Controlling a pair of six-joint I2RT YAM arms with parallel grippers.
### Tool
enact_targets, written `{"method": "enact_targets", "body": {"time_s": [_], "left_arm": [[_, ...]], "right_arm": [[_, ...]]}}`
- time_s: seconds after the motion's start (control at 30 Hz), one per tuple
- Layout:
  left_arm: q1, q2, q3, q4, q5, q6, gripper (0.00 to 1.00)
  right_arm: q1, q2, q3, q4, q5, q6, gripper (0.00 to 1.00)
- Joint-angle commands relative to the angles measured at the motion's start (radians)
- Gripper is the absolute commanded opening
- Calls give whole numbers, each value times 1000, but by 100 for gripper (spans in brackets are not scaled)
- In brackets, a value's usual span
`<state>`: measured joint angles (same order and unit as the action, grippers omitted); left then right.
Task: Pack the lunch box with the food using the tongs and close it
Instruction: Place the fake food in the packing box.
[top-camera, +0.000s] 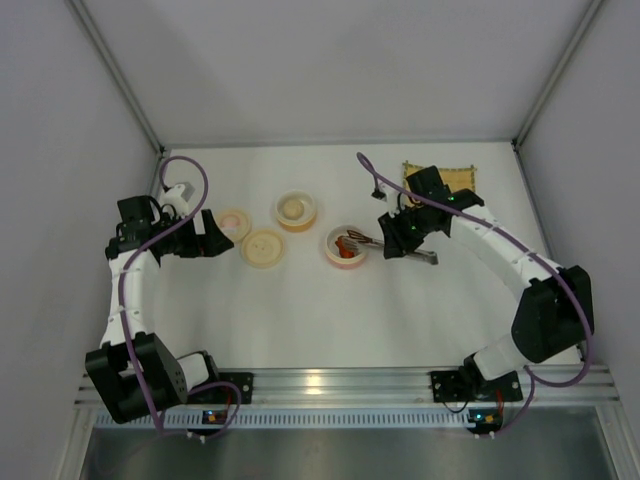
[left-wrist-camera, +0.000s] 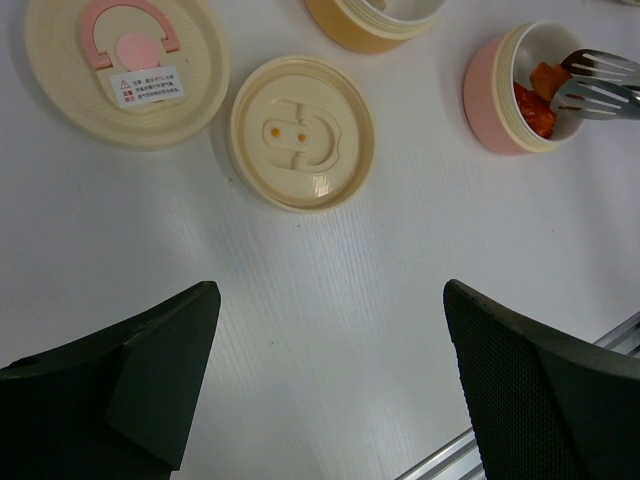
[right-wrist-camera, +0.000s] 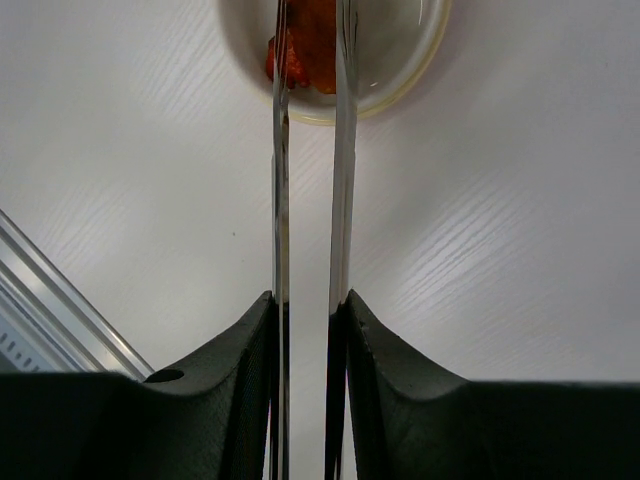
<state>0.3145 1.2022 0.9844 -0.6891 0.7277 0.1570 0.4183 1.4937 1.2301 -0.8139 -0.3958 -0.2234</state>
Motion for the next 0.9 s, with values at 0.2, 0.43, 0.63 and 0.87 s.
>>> {"method": "enact_targets", "body": {"time_s": [0.2, 0.43, 0.63, 0.87], "left_arm": [[6, -16, -20, 33, 15, 16, 98], [6, -16, -21, 31, 7, 26, 98], [6, -20, -23, 31, 7, 26, 98], [6, -20, -21, 31, 9, 26, 98]], "right_arm": [[19, 37, 32, 113, 38, 13, 20], [19, 51, 51, 121, 51, 4, 29], [19, 43, 63, 114, 55, 1, 36], [17, 36, 75, 107, 57, 4, 41]]}}
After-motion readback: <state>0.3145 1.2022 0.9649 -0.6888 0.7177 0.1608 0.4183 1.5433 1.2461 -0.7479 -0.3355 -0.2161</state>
